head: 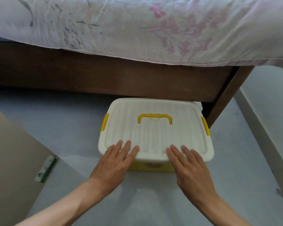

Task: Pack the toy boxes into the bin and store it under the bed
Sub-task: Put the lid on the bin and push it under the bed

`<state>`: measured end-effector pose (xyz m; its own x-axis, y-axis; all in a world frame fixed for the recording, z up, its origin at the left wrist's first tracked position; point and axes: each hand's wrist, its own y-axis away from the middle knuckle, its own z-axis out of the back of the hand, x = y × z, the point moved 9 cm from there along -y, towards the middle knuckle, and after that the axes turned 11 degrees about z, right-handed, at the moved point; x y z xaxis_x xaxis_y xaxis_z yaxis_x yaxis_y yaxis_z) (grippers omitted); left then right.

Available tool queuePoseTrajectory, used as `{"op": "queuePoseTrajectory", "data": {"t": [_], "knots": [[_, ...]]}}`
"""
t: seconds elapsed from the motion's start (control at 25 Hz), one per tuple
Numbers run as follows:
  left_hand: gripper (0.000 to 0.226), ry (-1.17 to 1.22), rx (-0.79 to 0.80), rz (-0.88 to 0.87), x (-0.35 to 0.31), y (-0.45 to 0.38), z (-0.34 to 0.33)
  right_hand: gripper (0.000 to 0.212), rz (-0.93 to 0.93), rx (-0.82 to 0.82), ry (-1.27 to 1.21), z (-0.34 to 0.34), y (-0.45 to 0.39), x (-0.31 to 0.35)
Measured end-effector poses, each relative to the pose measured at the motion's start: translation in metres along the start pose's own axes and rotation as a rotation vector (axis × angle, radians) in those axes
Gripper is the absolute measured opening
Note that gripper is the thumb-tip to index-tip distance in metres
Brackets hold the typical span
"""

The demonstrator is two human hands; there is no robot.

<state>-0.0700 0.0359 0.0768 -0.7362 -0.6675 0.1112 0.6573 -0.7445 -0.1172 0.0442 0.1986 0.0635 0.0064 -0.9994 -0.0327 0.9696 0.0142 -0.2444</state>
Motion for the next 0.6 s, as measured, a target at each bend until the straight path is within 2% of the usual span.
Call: {"op": "queuePoseTrajectory", "data": {"t": [0.08, 0.2, 0.24, 0.32, 0.4, 0.44, 0.52, 0.6], "knots": [[0.085, 0.026, -0.020, 0.053, 0.005, -0.028, 0.003, 0.065, -0.034, -0.014, 0.023, 0.005, -0.030, -0.016], [0.076, -0.014, 0.032, 0.117, 0.017, -0.065, 0.005, 0.034, -0.153, -0.108, 0.067, 0.013, -0.048, -0.056], [0.072, -0.027, 0.011, 0.127, 0.020, -0.069, 0.008, 0.031, -0.195, -0.138, 0.068, 0.012, -0.044, -0.071], [0.065, 0.000, -0.017, 0.119, 0.017, -0.050, -0.001, 0.038, -0.210, -0.144, 0.046, 0.000, -0.024, -0.082], [0.080, -0.038, 0.187, 0.137, 0.013, -0.024, -0.037, 0.061, -0.190, -0.060, 0.037, -0.020, -0.006, -0.074], [0.084, -0.029, 0.236, 0.159, 0.014, -0.020, -0.052, 0.073, -0.200, -0.020, 0.029, -0.028, -0.003, -0.073], [0.081, 0.037, 0.159, 0.189, 0.022, -0.034, -0.052, 0.083, -0.232, -0.019, 0.034, -0.024, -0.018, -0.076], [0.068, 0.073, -0.041, 0.157, 0.023, -0.053, -0.029, 0.080, -0.263, -0.003, 0.083, -0.021, -0.036, -0.086]]}}
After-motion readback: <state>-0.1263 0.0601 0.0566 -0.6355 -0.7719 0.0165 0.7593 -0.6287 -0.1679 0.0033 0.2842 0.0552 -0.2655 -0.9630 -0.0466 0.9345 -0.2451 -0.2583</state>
